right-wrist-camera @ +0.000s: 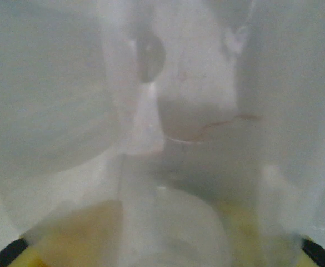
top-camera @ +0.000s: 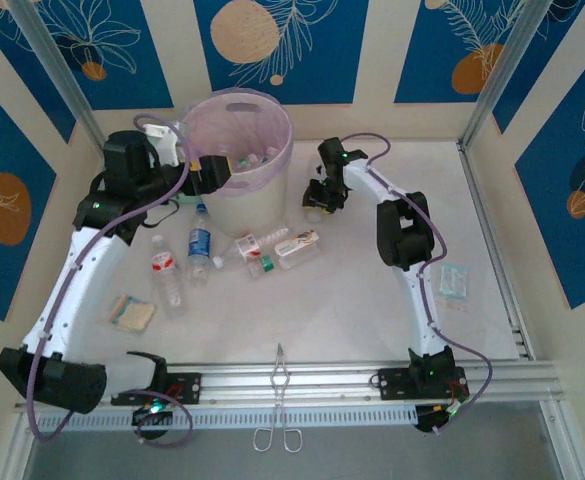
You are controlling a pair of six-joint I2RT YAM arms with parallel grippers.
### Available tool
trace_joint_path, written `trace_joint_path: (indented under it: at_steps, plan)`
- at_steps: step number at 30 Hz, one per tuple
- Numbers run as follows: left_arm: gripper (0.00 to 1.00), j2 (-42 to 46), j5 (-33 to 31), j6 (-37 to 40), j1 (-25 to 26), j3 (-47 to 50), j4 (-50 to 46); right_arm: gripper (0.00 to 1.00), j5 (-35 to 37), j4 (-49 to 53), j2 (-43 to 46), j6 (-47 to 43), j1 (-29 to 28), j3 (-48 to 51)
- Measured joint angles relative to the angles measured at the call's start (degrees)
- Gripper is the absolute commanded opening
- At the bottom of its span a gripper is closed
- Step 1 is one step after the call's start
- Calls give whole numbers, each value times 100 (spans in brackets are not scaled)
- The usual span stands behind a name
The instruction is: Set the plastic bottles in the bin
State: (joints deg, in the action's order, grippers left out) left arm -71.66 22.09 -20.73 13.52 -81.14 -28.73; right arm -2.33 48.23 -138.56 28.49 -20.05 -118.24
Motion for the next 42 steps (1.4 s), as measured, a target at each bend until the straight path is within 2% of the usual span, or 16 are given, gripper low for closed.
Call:
trace_joint_path:
  at_steps: [5,11,18,21,24,28,33,42]
  plan:
    - [100,-44,-127,-48,0,63,153,20,44,74,120,-114,46,153]
    - [100,-164,-431,74,0,-114,-26,0,31,76,1021,-197,264,1163]
    - [100,-157,-975,483,0,-282,-503,0,90,-42,2334,-166,444,1904]
    - [100,-98,-1360,776,0,-483,-800,0,479,55,2785,-348,302,1904]
    - [100,74,-1480,927,-2,-525,-946,0,820,129,3324,-610,81,1969]
    - [100,186,-1113,752,-4,-507,-802,0,802,-63,4352,-754,-179,2601]
    - [100,94,-245,181,120,-249,114,0,299,-544,5401,-861,-516,3473]
    - [100,-422,409,-632,966,42,1338,0,-560,-999,5849,-1351,-1486,3836]
